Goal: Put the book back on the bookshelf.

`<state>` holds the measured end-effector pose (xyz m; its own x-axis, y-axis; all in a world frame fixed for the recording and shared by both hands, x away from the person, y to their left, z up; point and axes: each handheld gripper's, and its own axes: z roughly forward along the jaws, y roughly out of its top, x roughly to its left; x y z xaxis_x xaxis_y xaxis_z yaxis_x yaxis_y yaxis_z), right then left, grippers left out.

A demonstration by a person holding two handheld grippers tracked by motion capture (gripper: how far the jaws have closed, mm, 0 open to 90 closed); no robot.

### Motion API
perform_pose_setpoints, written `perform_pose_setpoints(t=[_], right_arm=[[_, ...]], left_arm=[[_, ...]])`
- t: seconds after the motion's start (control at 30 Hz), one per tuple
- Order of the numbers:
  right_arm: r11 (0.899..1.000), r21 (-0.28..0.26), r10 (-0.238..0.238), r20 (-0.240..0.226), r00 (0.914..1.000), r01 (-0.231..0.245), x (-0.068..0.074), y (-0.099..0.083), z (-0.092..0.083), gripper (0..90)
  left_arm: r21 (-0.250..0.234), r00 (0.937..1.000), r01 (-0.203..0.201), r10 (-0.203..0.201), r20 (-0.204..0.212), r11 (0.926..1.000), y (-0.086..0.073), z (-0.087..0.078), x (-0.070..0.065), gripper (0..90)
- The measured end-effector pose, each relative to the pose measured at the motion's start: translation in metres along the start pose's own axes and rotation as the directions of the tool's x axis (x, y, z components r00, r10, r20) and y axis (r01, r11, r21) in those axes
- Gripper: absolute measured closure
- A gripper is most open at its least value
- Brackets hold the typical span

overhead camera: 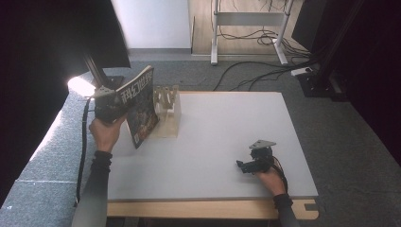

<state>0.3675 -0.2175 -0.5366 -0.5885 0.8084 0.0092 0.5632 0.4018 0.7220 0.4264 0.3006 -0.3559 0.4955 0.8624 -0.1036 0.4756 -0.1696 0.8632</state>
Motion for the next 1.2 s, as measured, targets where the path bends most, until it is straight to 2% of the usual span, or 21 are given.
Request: perform_pose_setpoints(t=[0.03, 0.07, 0.1, 0.13, 0.17, 0.2, 0.27, 0.33, 0.37, 0.4, 0.47, 0.53, 0.57, 0.63, 0.77, 0.9, 1.1, 1.2], right_arm=[[1.000, 0.000, 0.000, 0.000, 1.0000, 0.000, 0.000, 0.000, 0.000, 1.6], [1.000, 0.000, 0.000, 0.000, 1.0000, 0.000, 0.000, 0.000, 0.000, 1.6], [1.000, 0.000, 0.000, 0.000, 1.0000, 0.000, 0.000, 0.000, 0.000, 1.6], [1.000, 0.001, 0.000, 0.000, 1.0000, 0.000, 0.000, 0.000, 0.000, 1.6], [1.000, 0.001, 0.000, 0.000, 1.0000, 0.000, 0.000, 0.000, 0.000, 1.6], [1.000, 0.001, 0.000, 0.000, 1.0000, 0.000, 0.000, 0.000, 0.000, 1.6], [1.000, 0.001, -0.001, 0.000, 1.0000, 0.001, 0.000, 0.000, 0.000, 1.6], [1.000, 0.002, -0.001, 0.000, 1.0000, 0.001, 0.000, 0.000, 0.000, 1.6], [1.000, 0.001, -0.001, -0.001, 1.0000, 0.001, 0.000, 0.000, 0.000, 1.5], [1.000, 0.001, -0.001, -0.001, 1.0000, 0.001, 0.000, 0.000, 0.000, 1.5], [1.000, 0.001, 0.000, -0.001, 1.0000, 0.000, 0.000, 0.000, 0.000, 1.5], [1.000, 0.002, 0.003, -0.002, 1.0000, -0.003, 0.000, 0.000, 0.000, 1.5], [1.000, 0.002, 0.002, -0.002, 1.0000, -0.002, 0.000, 0.000, 0.000, 1.5], [1.000, 0.002, 0.001, -0.002, 1.0000, -0.001, 0.000, 0.000, 0.000, 1.5], [1.000, 0.002, 0.002, -0.003, 1.0000, -0.002, 0.000, 0.000, 0.000, 1.5], [1.000, 0.001, -0.001, -0.002, 1.0000, 0.001, 0.000, 0.000, 0.000, 1.5], [1.000, 0.001, -0.002, 0.000, 1.0000, 0.002, 0.000, 0.000, 0.000, 1.5], [1.000, 0.001, -0.002, -0.001, 1.0000, 0.002, 0.000, 0.000, 0.000, 1.5]], left_arm=[[0.049, 1.0000, -0.006, 0.006, 0.003, 0.9988, 0.000, -0.003, -0.001, 81.9], [0.077, 0.9999, -0.004, 0.003, 0.010, 0.9970, 0.001, -0.005, -0.001, 81.7], [0.077, 0.9999, -0.004, 0.003, 0.010, 0.9970, 0.001, -0.005, -0.001, 81.6], [0.126, 0.9998, -0.015, 0.013, 0.016, 0.9919, 0.001, -0.006, -0.002, 81.5], [0.158, 0.9993, -0.010, 0.004, 0.037, 0.9874, 0.002, -0.006, -0.001, 80.6], [0.158, 0.9993, -0.010, 0.004, 0.037, 0.9874, 0.002, -0.006, -0.001, 79.7], [0.190, 0.9992, -0.015, 0.008, 0.039, 0.9817, 0.001, -0.004, -0.002, 79.8], [0.175, 0.9995, -0.025, 0.021, 0.025, 0.9842, 0.000, -0.002, -0.003, 82.2], [0.141, 0.9995, -0.031, 0.032, -0.003, 0.9895, 0.000, 0.000, -0.004, 82.5], [0.141, 0.9995, -0.031, 0.032, -0.003, 0.9895, 0.000, 0.000, -0.004, 82.6], [0.093, 0.9989, -0.029, 0.032, -0.034, 0.9953, -0.001, 0.009, -0.002, 82.7], [0.081, 0.9990, -0.023, 0.026, -0.037, 0.9965, -0.001, 0.012, -0.002, 82.7], [0.058, 0.9994, -0.008, 0.010, -0.032, 0.9983, -0.003, 0.020, 0.000, 82.6], [0.036, 0.9997, 0.007, -0.007, -0.024, 0.9993, -0.002, 0.022, 0.001, 82.5], [0.050, 0.9998, 0.012, -0.011, -0.016, 0.9987, -0.003, 0.022, 0.001, 80.5], [0.036, 0.9989, 0.047, -0.047, -0.009, 0.9982, -0.008, 0.017, 0.008, 64.8], [0.035, 0.9988, 0.035, -0.034, -0.034, 0.9988, -0.012, 0.015, 0.014, 37.0], [0.035, 0.9988, 0.017, -0.015, -0.047, 0.9992, -0.013, 0.012, 0.014, 26.9]])
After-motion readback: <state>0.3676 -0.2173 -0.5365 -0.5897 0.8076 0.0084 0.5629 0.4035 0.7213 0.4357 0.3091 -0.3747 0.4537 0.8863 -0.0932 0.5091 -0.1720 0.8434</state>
